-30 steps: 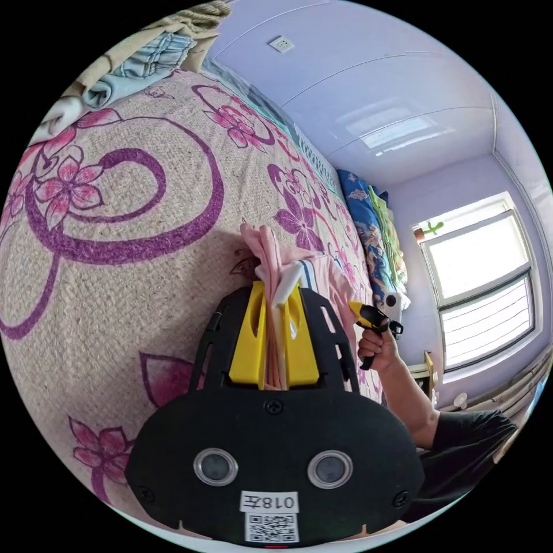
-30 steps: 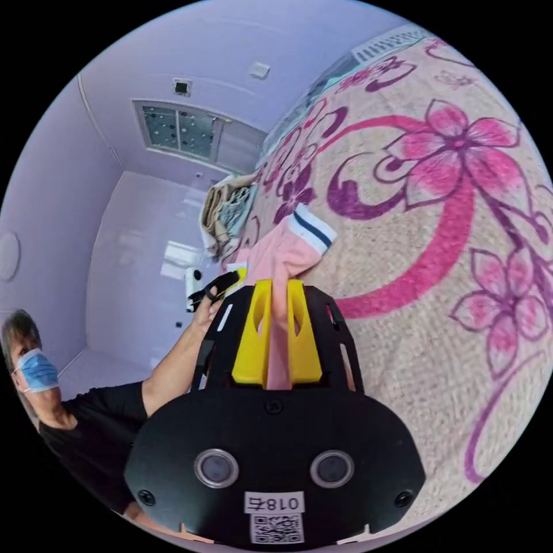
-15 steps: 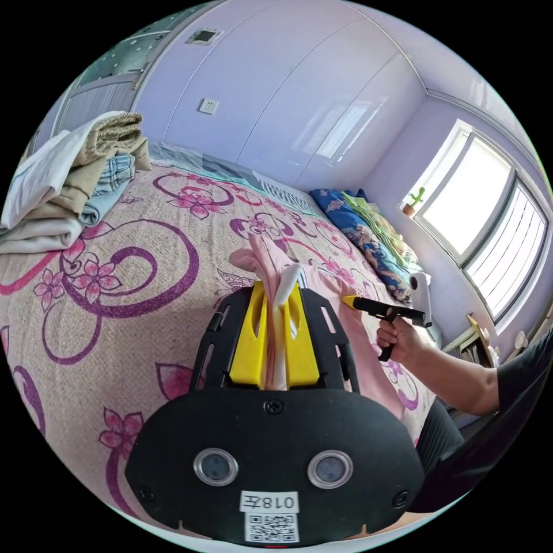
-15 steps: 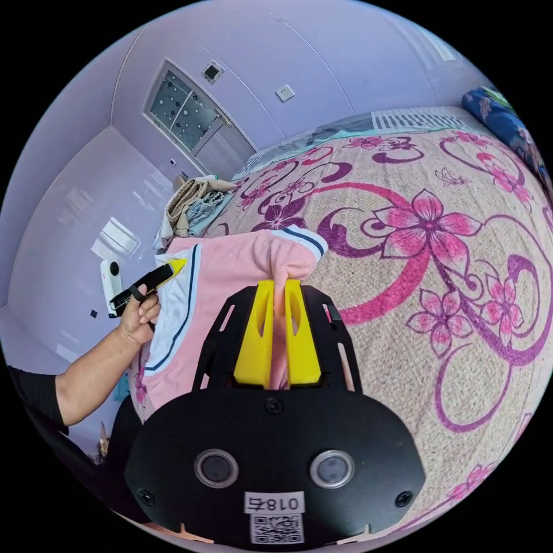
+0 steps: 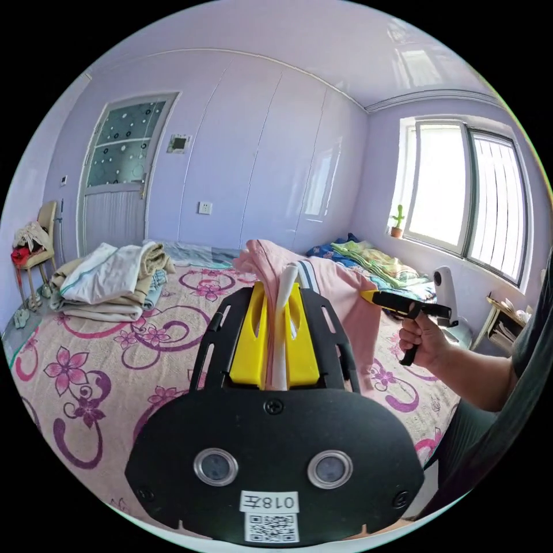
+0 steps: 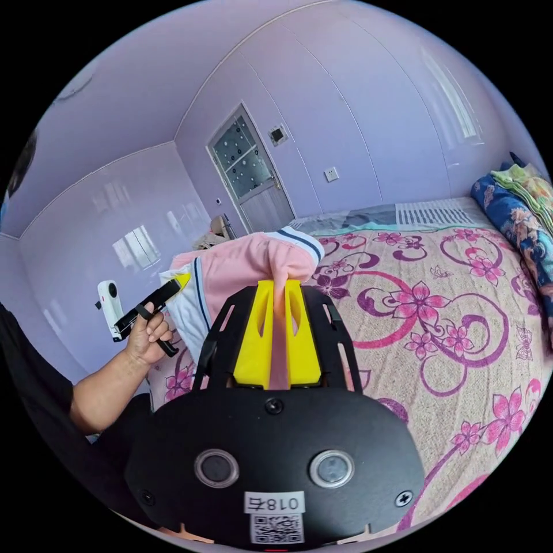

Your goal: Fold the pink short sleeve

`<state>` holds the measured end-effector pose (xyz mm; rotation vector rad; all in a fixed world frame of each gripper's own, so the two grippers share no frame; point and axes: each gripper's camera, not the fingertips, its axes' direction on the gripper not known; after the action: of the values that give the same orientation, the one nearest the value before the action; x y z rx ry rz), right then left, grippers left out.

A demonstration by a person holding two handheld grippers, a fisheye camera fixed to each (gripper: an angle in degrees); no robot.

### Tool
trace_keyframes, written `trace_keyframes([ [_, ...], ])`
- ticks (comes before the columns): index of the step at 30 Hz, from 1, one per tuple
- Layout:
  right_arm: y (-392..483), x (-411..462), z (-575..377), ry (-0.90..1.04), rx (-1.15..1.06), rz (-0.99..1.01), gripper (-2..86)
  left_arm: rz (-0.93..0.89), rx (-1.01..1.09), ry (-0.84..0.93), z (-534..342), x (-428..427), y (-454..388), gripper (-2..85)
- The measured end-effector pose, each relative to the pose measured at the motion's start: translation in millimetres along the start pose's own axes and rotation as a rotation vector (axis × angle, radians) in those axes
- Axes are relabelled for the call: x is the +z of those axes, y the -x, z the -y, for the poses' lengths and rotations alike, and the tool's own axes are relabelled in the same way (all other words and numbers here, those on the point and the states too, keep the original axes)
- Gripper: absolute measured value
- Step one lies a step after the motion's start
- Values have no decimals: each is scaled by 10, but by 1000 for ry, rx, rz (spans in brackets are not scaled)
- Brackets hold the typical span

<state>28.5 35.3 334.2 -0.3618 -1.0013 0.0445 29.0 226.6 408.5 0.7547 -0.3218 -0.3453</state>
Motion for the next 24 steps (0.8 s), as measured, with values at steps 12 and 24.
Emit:
trace_keyframes([
  [12,1923,-740,259,-52,-342,310,20,297,29,-219,58,-3413,97,42],
  [24,3096,-8,55,42,-342,560,21,537,99,-215,94,-5293,761,42],
])
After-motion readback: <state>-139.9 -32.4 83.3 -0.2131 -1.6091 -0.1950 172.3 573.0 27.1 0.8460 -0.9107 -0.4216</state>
